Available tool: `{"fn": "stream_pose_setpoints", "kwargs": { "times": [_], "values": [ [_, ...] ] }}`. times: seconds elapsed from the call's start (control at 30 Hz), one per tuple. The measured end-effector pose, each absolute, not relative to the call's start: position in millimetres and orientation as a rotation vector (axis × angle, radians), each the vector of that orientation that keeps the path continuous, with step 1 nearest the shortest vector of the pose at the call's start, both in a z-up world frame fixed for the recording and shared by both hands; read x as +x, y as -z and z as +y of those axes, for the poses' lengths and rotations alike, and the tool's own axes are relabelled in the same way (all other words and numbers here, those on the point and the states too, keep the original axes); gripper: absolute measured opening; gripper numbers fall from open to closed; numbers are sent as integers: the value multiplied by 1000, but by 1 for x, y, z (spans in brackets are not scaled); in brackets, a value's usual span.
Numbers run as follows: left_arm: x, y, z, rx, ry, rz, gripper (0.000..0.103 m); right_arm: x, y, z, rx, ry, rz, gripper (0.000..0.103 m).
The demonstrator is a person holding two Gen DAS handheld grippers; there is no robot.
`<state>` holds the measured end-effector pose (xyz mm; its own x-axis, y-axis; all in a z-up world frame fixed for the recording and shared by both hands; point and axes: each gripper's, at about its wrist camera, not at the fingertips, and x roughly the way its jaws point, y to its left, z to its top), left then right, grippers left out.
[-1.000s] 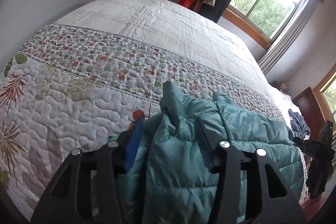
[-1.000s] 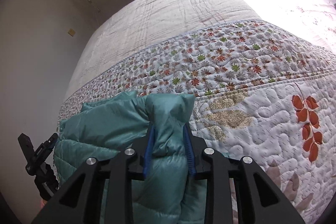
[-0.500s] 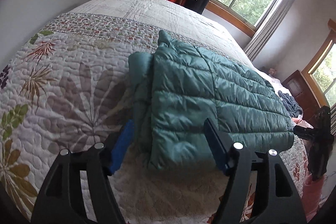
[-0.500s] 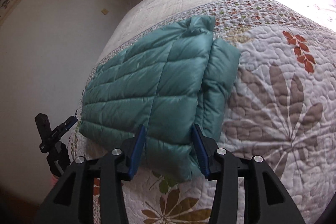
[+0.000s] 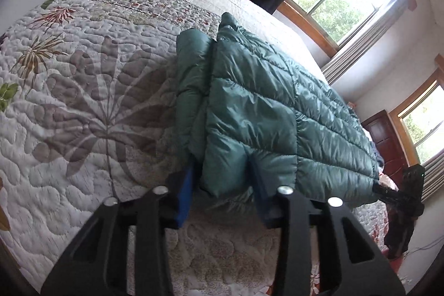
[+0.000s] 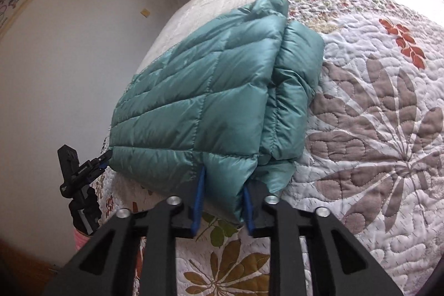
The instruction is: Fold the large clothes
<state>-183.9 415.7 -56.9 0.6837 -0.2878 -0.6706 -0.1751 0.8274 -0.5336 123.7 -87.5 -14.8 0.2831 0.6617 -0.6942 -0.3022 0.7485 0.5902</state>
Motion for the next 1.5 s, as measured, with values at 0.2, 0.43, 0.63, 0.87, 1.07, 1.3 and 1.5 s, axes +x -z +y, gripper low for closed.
{"fn": "stream_pose_setpoints", "kwargs": {
  "times": [0.2, 0.43, 0.63, 0.87, 1.07, 1.3, 1.5],
  "values": [
    [-191, 49, 417, -637, 112, 788, 14, 119, 0, -91, 387, -694, 1058, 11],
    [-184, 67, 417, -617, 118, 843, 15, 135, 25, -95, 415, -655, 1144, 10],
    [-182, 72, 416, -592, 114, 857, 23, 143, 42, -92, 417, -654, 1191, 12],
    [-185, 52, 431, -631, 127, 807, 75, 137, 10, -98, 390, -634, 1083, 65],
    [-154, 58, 449, -693, 183, 853, 84, 163, 11, -109, 480, -629, 1109, 80],
    [-102, 83, 453, -761, 244, 925, 85, 215, 50, -105, 566, -609, 1218, 82],
    [-80, 92, 441, -762, 275, 910, 88, 226, 71, -100, 609, -665, 1212, 93]
  ]
}}
